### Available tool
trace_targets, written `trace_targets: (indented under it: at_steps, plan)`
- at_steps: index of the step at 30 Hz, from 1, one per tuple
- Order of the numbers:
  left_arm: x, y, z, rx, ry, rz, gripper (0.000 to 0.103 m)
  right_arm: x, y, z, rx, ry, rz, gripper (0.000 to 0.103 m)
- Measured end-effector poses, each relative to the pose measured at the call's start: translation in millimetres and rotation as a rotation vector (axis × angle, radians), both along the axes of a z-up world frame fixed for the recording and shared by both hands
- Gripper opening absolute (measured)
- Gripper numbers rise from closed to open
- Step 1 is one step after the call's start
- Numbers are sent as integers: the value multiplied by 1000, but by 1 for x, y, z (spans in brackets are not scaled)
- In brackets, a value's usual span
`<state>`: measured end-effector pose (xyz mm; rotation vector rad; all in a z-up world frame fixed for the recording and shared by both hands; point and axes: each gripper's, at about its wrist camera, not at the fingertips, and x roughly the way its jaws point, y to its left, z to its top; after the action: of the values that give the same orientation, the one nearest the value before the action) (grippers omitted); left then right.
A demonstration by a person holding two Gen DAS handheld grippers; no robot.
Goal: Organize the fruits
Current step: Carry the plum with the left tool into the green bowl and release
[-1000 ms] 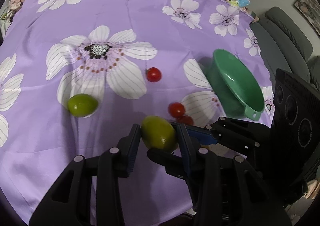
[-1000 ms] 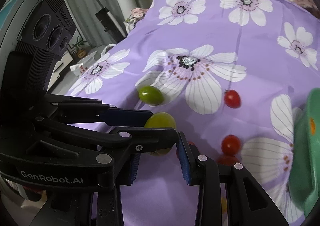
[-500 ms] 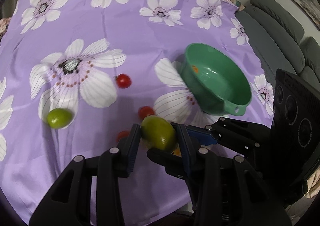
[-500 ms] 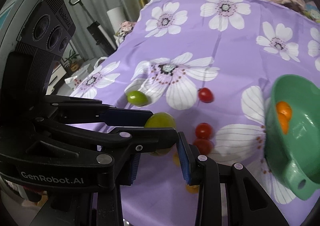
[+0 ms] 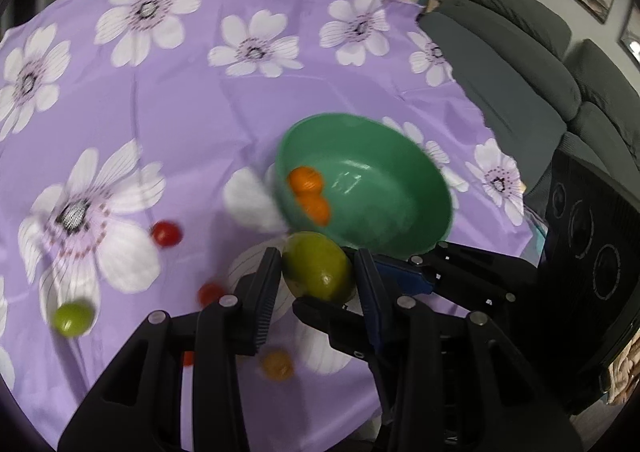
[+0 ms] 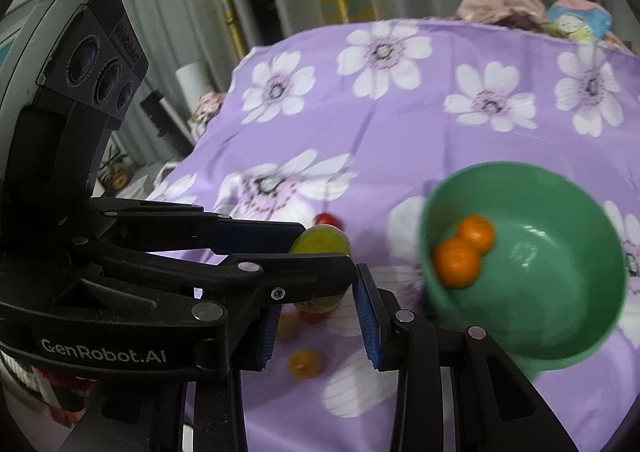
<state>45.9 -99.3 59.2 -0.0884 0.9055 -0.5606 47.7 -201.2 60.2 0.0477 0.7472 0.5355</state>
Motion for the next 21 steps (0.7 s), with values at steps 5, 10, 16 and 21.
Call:
trace_targets:
  at_steps: [5, 10, 16, 21]
  plan:
    - [10, -29, 6, -1, -25, -58, 38, 2, -25, 5, -1, -27, -67, 37]
    - [21, -51, 5, -4, -21, -102, 38, 5, -45, 6, 0, -31, -123, 37]
    - [31, -68, -4, -12, 13, -131, 38, 10, -61, -2, 4, -7, -160, 37]
    - [37, -73, -13, -15, 39, -140, 38, 16, -70, -11, 12, 19, -178, 37]
